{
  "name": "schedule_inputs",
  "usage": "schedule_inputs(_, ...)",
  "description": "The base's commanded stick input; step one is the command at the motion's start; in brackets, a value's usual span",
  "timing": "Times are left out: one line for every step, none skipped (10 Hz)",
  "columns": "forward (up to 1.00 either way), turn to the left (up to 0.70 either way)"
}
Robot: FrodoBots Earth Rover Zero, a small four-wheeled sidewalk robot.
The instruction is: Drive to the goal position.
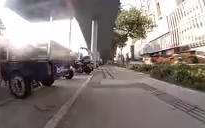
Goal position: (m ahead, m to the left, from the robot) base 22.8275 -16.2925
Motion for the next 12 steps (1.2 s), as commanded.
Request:
schedule_inputs(0.7,0.0)
schedule_inputs(0.7,0.0)
schedule_inputs(0.7,0.0)
schedule_inputs(0.7,0.0)
schedule_inputs(0.7,0.0)
schedule_inputs(0.7,0.0)
schedule_inputs(0.7,0.0)
schedule_inputs(0.7,0.0)
schedule_inputs(0.7,0.0)
schedule_inputs(0.7,0.0)
schedule_inputs(0.7,0.0)
schedule_inputs(0.7,0.0)
